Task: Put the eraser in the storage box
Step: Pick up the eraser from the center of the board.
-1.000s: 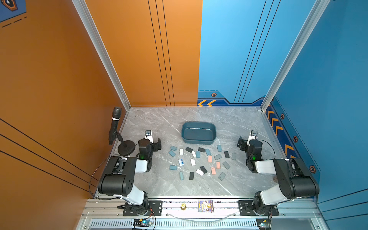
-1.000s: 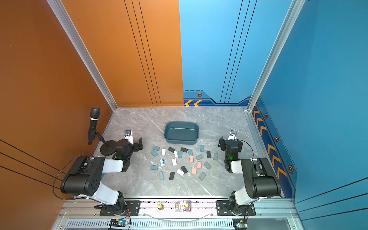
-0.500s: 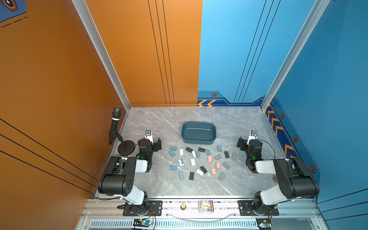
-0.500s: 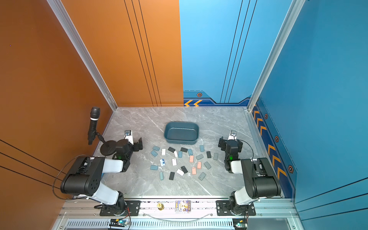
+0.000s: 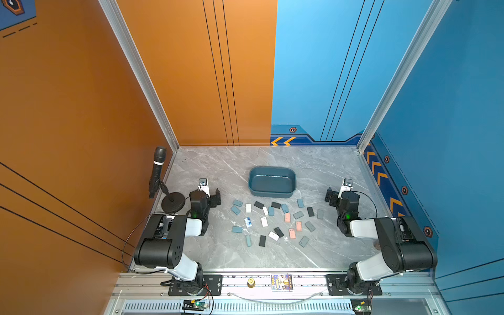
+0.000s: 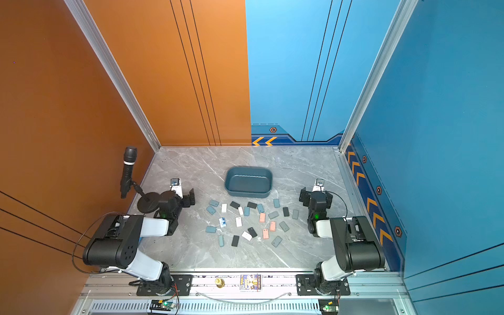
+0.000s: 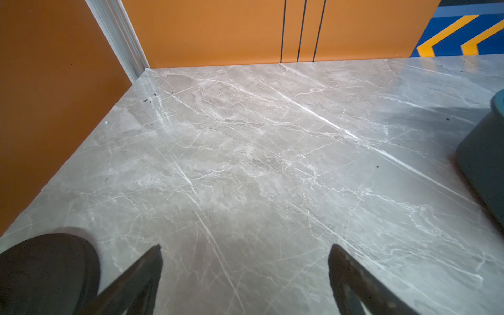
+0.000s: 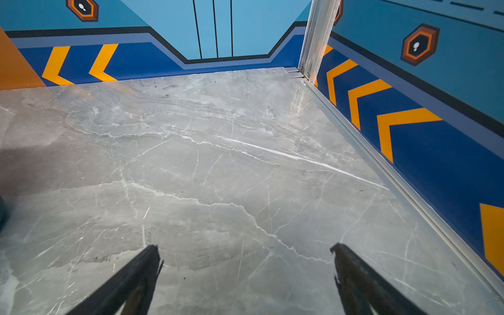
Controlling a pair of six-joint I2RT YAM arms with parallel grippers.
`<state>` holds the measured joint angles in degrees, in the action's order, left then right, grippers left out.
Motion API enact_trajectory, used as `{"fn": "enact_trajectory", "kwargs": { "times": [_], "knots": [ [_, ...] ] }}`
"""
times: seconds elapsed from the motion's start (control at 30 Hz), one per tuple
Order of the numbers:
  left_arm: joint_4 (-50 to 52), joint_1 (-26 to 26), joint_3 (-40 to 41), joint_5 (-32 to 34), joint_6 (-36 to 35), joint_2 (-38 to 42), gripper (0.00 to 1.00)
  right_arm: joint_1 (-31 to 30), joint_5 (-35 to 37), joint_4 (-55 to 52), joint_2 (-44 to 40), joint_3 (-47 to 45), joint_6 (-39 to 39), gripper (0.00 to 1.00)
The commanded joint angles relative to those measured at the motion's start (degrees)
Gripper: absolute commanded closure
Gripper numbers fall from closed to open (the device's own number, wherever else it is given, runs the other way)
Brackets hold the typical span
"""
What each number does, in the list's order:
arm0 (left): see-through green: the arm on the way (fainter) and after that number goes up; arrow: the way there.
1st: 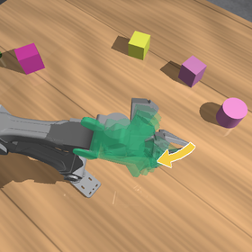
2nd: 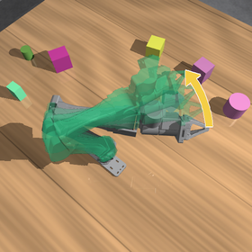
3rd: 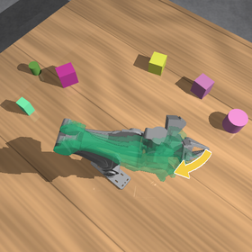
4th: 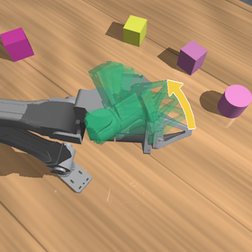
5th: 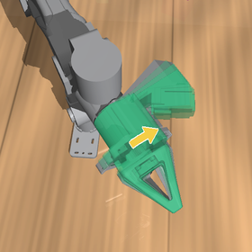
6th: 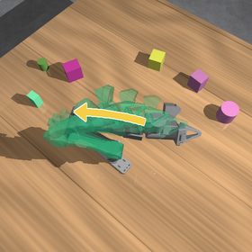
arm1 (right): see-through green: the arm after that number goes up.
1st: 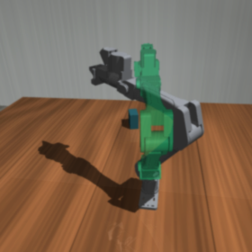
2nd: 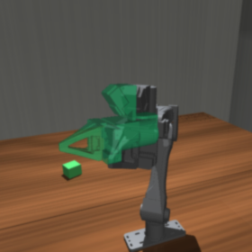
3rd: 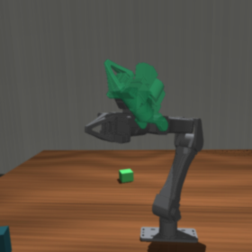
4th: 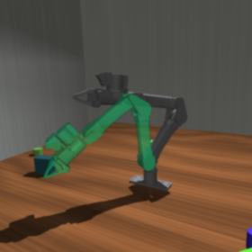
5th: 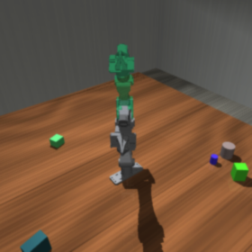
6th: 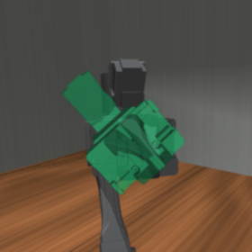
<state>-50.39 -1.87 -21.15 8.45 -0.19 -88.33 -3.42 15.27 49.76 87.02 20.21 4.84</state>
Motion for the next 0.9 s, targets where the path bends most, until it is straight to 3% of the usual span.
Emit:
{"fn": "enact_trajectory", "kwargs": {
  "times": [0.0, 0.07, 0.2, 0.47, 0.57, 0.7, 0.87],
  "knots": [
    [3.8, -0.8, -1.5, 5.4, 0.4, 4.9, 0.07, -1.1, 3.6, -1.2, -0.7, 1.7, -0.9, 0.00],
    [8.1, -2.0, -2.2, 8.2, -0.1, 8.8, 0.08, -1.3, 4.4, -3.5, -2.9, 2.4, -1.0, 0.00],
    [21.6, -5.3, -6.8, 10.7, -1.9, 18.2, 0.09, -2.4, 6.0, -22.9, -10.7, 9.1, -0.5, 0.00],
    [55.4, -8.0, -25.3, 5.5, 1.6, 30.6, 0.11, -3.5, 9.1, -53.1, -20.6, 22.1, 5.7, 0.01],
    [65.6, -8.6, -30.9, 1.6, 4.0, 31.7, 0.20, -4.7, 9.9, -66.4, -21.2, 27.7, 9.7, 0.06],
    [72.1, -8.8, -34.2, -2.5, 7.5, 31.3, 0.24, -9.1, 9.8, -78.9, -21.0, 31.7, 14.4, 0.09],
    [72.2, -9.0, -30.5, -7.3, 11.2, 30.1, 0.25, -15.7, 8.6, -87.6, -20.0, 32.5, 22.6, 0.12]
  ]
}}
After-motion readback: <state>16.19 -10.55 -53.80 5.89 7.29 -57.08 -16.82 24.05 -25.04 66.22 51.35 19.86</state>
